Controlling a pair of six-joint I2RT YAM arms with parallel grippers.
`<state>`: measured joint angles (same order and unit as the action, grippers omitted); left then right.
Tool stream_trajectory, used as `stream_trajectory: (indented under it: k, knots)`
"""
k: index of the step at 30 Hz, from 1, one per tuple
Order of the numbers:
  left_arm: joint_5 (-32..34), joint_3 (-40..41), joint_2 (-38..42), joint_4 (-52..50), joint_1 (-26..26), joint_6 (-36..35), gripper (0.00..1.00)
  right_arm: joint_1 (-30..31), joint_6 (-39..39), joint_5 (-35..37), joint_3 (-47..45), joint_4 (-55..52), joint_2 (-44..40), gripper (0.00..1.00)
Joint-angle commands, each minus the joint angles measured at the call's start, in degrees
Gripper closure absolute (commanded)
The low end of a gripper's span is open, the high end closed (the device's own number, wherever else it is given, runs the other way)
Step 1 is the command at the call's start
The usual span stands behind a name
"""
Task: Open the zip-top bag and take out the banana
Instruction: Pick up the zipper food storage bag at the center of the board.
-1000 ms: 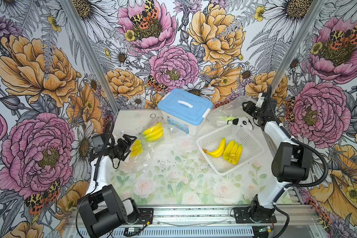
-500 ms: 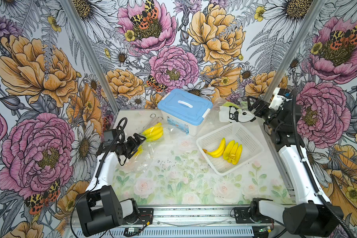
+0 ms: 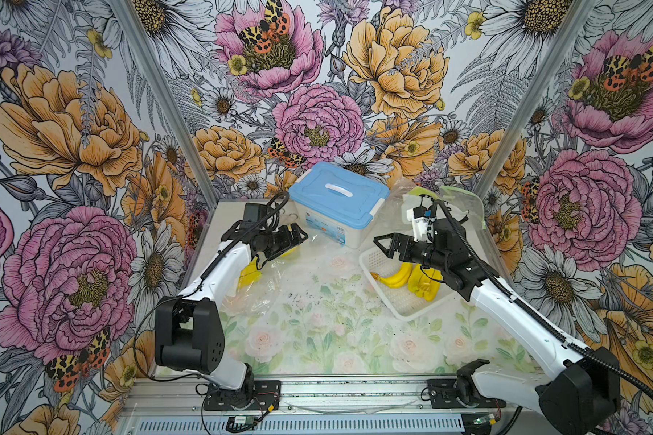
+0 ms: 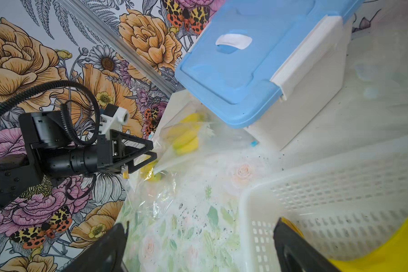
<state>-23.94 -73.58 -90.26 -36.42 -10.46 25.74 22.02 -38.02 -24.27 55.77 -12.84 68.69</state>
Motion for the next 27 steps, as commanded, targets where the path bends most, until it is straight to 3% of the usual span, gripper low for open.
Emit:
stream_trajectory:
  k: [1,6,10,14,18,27]
  knots:
    - [5.19,-6.88,-3.69,-5.25,-5.28,-8.18,0.01,0.13,-2.74,-0.54,-0.18,0.46,1.22,0.01]
    - [16.13,-13.57,-4.86,-12.58,-11.38,-23.99,0.01,0.28,-4.51,-1.38,-0.14,0.6,2.02,0.01]
    - [16.6,-12.57,-0.65,-12.55,-14.45,-38.22,0.01,0.48,-5.06,-1.51,-0.64,0.54,1.81,0.0]
    - [23.23,-10.58,1.53,-12.54,-22.0,-52.39,0.01,0.48,-5.91,-1.17,-1.19,0.61,1.67,0.0]
    - [31.27,-10.75,-1.23,-12.04,-26.38,-56.45,0.01,0.57,-6.45,-1.35,-0.37,0.6,2.15,0.0]
    - [38.66,-12.46,-6.87,-11.25,-26.77,-59.63,0.04,0.39,-7.72,0.11,-1.76,0.55,-0.6,0.0]
